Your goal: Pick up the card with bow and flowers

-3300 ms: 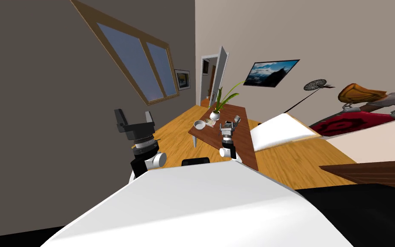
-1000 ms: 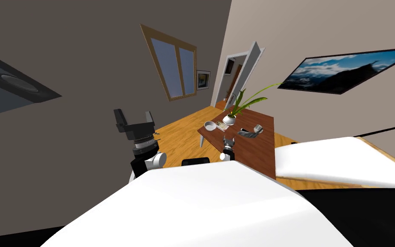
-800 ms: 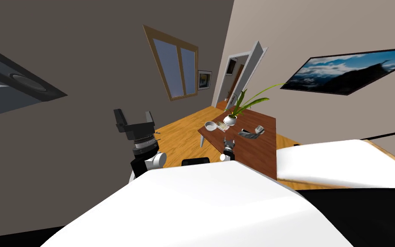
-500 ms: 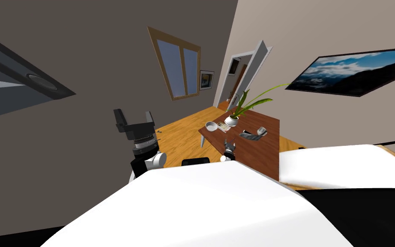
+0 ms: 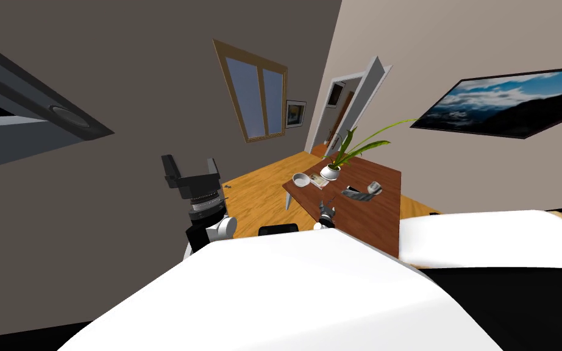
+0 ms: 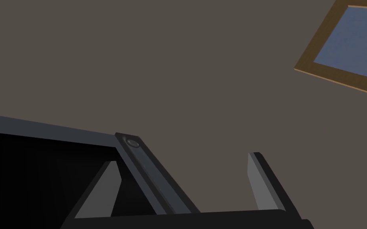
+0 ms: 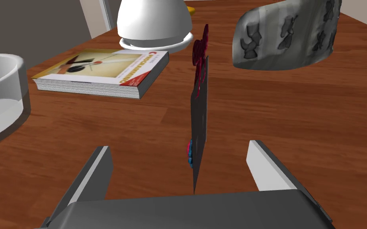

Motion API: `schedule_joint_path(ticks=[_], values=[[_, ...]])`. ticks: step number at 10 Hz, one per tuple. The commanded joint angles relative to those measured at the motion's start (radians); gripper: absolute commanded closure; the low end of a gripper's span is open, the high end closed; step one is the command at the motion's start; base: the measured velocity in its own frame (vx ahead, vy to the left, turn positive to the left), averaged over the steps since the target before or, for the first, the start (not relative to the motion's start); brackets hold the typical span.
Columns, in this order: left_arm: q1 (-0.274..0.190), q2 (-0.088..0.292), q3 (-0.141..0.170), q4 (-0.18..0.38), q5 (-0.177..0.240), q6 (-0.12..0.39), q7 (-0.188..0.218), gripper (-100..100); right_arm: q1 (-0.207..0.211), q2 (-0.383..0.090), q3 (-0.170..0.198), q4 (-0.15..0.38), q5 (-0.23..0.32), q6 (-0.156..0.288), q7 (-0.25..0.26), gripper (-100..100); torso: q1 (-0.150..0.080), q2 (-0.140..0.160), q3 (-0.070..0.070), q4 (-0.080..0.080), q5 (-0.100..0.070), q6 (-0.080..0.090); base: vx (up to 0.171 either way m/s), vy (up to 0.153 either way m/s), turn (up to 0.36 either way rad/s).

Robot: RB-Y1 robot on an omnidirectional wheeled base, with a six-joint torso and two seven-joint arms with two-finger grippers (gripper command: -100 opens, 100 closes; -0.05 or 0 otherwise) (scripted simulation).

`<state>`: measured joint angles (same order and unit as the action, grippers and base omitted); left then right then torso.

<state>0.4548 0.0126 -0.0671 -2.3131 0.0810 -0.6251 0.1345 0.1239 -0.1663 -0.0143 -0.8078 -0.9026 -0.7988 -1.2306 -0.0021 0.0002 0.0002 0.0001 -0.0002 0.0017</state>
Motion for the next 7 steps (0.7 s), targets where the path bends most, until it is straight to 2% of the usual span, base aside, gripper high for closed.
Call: schedule_joint_path(ticks=[1, 2, 3, 5, 6, 7], values=[[0.0, 0.0, 0.0, 0.0, 0.0, 0.0, 0.0, 0, 0.0, 0.0, 0.0, 0.0, 0.0, 0.0, 0.0, -100, 0.0, 0.0, 0.0, 0.0, 0.0, 0.0, 0.001, -0.01, 0.011], [0.0, 0.0, 0.0, 0.0, 0.0, 0.0, 0.0, 0, -0.001, 0.0, 0.001, 0.005, -0.001, -0.003, -0.005, 0, 0.001, 0.0, 0.0, 0.0, 0.0, 0.0, 0.0, 0.0, 0.0], [0.0, 0.0, 0.0, 0.0, 0.0, 0.0, 0.0, 0, 0.022, -0.001, 0.032, -0.019, 0.0, -0.011, 0.0, -100, 0.001, 0.0, 0.0, 0.0, 0.0, 0.0, 0.061, -0.03, -0.147], [0.0, 0.0, 0.0, 0.0, 0.0, 0.0, 0.0, 0, 0.068, -0.003, 0.095, -0.066, 0.001, -0.027, 0.009, -100, -0.002, -0.006, -0.004, -0.001, 0.0, 0.001, 0.14, -0.053, -0.265], [0.0, 0.0, 0.0, 0.0, 0.0, 0.0, 0.0, 0, 0.068, -0.003, 0.095, -0.066, 0.001, -0.027, 0.009, -100, -0.002, -0.009, -0.005, -0.002, 0.0, 0.001, 0.106, -0.042, -0.066], [0.0, 0.0, 0.0, 0.0, 0.0, 0.0, 0.0, 0, 0.091, -0.004, 0.126, -0.089, 0.001, -0.035, 0.014, -100, -0.002, -0.007, -0.004, -0.002, 0.0, 0.0, 0.097, -0.054, -0.117]])
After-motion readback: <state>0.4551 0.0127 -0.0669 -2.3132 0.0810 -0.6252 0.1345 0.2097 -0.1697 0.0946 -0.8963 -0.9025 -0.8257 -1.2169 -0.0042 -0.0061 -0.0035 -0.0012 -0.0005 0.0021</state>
